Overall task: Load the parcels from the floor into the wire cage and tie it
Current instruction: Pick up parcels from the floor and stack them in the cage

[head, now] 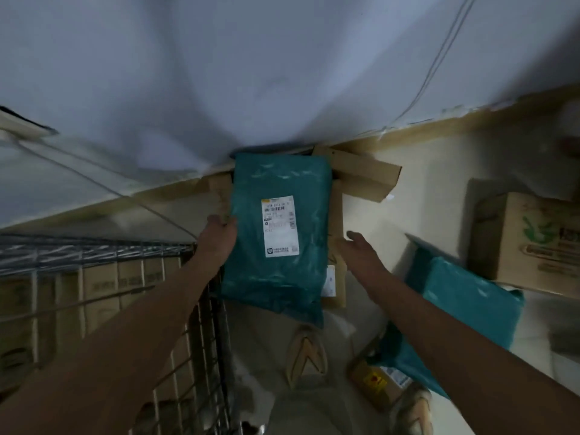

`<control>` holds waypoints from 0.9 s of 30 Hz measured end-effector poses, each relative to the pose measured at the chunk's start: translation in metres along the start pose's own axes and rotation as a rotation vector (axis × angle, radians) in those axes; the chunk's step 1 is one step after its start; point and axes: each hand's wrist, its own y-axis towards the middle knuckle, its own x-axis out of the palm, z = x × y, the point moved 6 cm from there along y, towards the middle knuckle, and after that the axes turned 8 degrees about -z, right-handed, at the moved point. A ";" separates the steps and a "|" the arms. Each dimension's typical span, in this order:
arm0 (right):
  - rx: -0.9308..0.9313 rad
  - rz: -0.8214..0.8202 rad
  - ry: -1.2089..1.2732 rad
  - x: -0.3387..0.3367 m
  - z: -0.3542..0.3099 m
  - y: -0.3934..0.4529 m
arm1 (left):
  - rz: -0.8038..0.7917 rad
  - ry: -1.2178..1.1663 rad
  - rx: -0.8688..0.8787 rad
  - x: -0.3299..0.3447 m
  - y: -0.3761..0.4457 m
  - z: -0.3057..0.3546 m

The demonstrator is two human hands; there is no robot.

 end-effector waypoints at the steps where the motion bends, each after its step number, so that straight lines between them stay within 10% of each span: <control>1: -0.025 -0.001 0.028 0.009 -0.006 0.019 | -0.029 -0.060 0.003 0.006 0.012 -0.002; 17: 0.126 0.112 0.144 -0.041 0.088 -0.165 | -0.131 -0.622 -0.180 0.158 -0.237 -0.074; 27: 0.057 0.104 0.149 -0.071 -0.014 -0.357 | -0.168 -0.722 -0.177 0.069 -0.395 -0.002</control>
